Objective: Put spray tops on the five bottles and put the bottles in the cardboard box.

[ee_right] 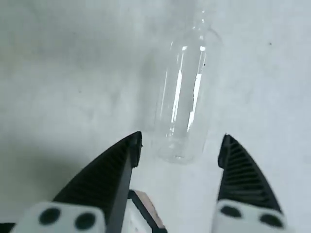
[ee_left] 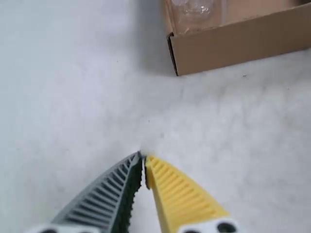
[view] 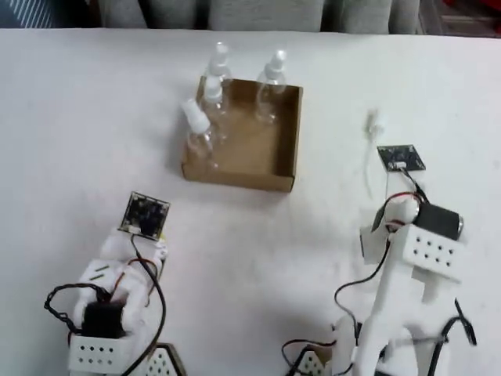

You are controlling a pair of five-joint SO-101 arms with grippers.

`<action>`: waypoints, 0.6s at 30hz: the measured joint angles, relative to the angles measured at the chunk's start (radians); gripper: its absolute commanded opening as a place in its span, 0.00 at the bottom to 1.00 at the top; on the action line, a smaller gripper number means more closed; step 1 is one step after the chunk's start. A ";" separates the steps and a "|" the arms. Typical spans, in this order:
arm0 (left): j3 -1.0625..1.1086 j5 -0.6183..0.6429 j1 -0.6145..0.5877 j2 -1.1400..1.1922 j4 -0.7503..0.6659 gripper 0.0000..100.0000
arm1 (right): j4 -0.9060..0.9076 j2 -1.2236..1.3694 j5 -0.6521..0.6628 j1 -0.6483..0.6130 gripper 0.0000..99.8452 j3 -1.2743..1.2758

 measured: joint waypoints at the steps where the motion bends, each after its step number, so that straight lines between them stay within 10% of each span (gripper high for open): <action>1: 0.000 0.000 0.000 0.000 0.000 0.02 | -0.026 0.029 0.000 0.000 0.22 0.000; 18: 0.000 0.000 0.028 0.000 0.000 0.02 | -0.269 0.318 -0.129 -0.021 0.23 0.000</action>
